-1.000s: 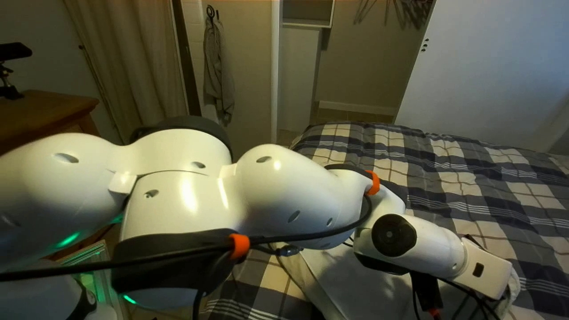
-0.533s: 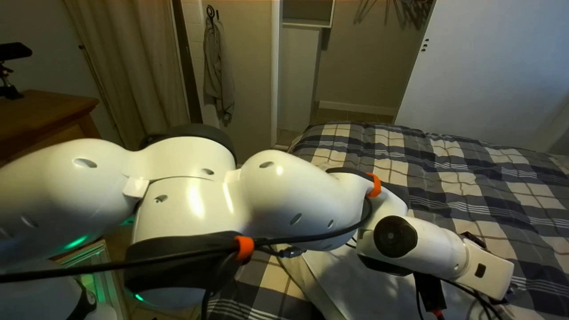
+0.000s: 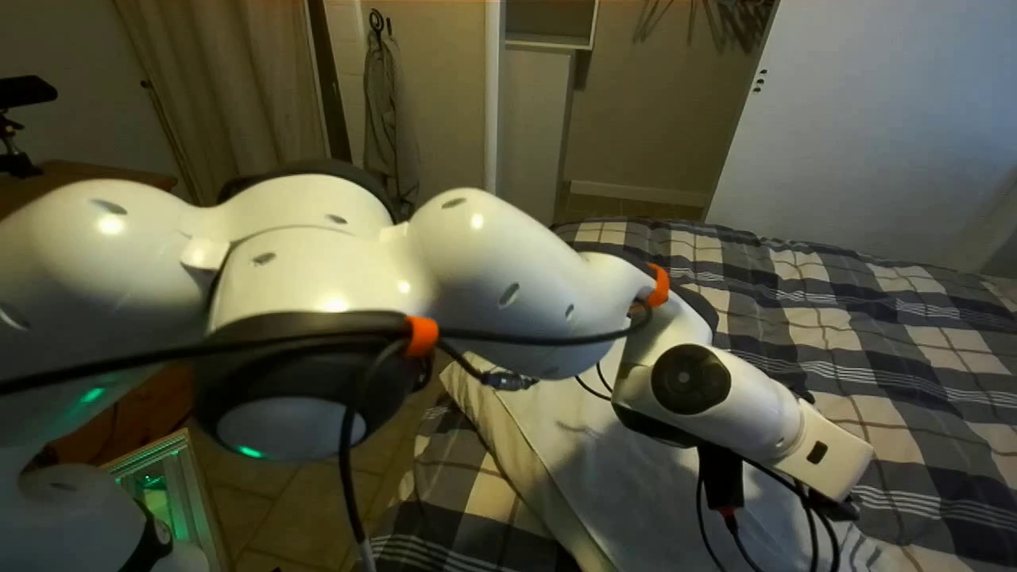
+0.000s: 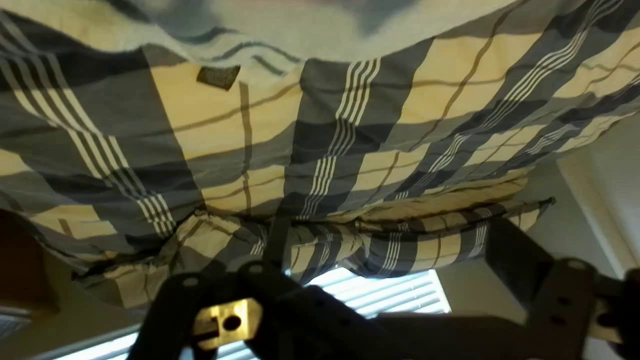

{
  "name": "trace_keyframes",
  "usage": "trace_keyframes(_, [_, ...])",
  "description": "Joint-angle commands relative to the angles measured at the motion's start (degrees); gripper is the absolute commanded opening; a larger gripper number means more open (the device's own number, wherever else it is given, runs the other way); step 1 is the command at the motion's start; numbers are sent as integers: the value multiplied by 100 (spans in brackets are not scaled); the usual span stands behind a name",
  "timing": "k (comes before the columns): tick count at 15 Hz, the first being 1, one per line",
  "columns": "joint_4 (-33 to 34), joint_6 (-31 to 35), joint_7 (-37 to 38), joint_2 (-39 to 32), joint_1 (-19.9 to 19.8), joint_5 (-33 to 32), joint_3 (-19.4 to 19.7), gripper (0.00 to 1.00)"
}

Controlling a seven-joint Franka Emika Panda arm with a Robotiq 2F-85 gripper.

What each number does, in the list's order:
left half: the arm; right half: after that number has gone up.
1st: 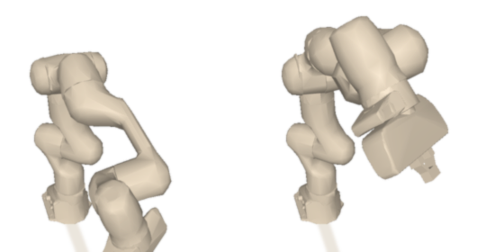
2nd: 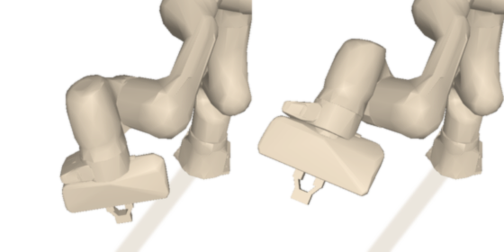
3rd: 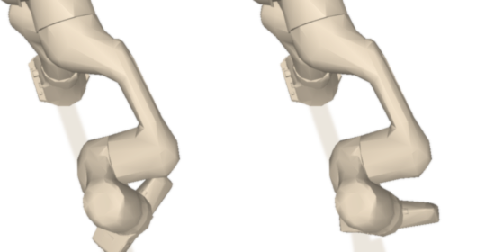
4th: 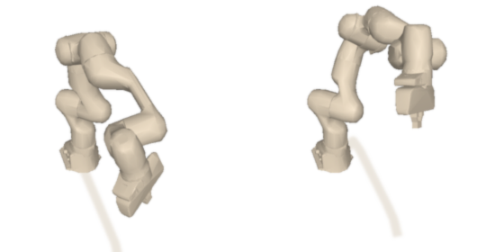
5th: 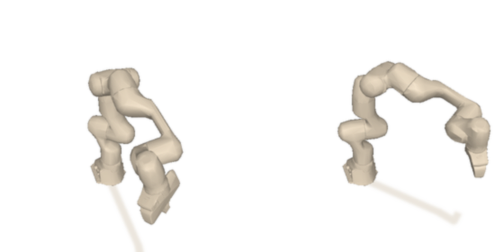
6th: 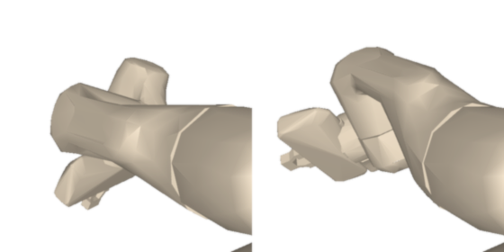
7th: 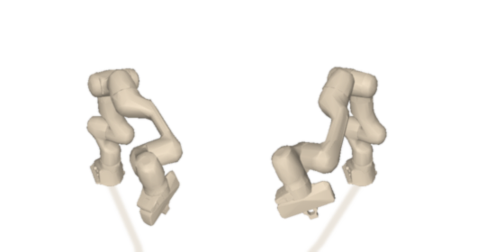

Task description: Unfold the towel fully from left to right on the pillow

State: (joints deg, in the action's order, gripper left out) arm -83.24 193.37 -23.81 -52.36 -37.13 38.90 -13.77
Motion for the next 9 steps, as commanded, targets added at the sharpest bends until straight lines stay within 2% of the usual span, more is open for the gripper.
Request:
trace_keyframes(1, [-1389,-908,64,1285,774,1027,976,100])
trace_keyframes(4, [-2199,-1459,397,1915,1662,1001,1996,100])
trace_keyframes(6, [-2774,-1740,703,2297,2218,691,2572,100])
trace_keyframes(7, [-3043,-1701,1185,2442,2223,42,2562,100])
trace_keyframes(8, [-3244,-1767,1361,2576,2409,-215,2729,100])
trace_keyframes(9, [-3367,-1929,1300,2654,2904,-76,3222,100])
